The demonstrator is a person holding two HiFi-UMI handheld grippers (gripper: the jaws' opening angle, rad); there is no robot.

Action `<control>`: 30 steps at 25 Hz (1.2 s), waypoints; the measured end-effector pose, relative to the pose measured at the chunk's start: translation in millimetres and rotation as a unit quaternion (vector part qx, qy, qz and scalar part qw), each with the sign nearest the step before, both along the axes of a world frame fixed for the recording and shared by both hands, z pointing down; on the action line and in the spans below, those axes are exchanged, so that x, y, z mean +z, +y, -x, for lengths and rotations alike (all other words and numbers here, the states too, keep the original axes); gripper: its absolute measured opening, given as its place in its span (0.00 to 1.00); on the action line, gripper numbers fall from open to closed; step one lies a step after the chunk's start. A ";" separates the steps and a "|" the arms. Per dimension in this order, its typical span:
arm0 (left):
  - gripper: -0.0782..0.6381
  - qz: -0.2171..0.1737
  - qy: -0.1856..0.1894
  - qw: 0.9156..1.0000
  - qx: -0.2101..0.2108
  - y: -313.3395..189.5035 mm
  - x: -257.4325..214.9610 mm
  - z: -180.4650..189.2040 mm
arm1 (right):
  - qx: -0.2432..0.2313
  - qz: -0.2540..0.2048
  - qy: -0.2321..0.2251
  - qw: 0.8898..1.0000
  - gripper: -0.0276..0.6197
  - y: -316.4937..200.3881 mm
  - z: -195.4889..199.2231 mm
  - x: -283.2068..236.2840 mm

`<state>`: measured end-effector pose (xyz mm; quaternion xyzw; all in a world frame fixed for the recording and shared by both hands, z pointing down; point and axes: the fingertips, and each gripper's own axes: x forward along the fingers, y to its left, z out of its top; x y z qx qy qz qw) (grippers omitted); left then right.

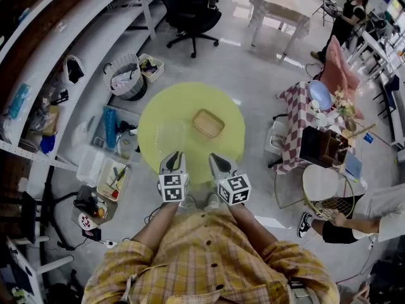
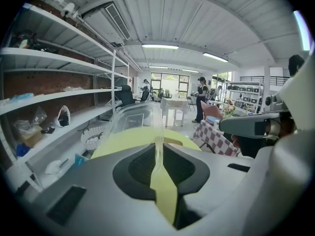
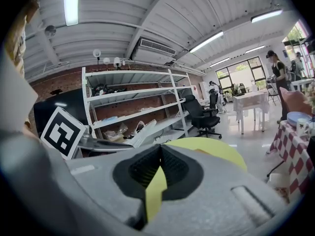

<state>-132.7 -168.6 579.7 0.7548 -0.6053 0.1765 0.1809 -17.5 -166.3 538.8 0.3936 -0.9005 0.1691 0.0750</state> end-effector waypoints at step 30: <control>0.18 -0.028 0.004 1.000 -0.001 16.7 -15.4 9.7 | -0.041 -0.010 0.010 0.999 0.04 1.4 17.8 1.6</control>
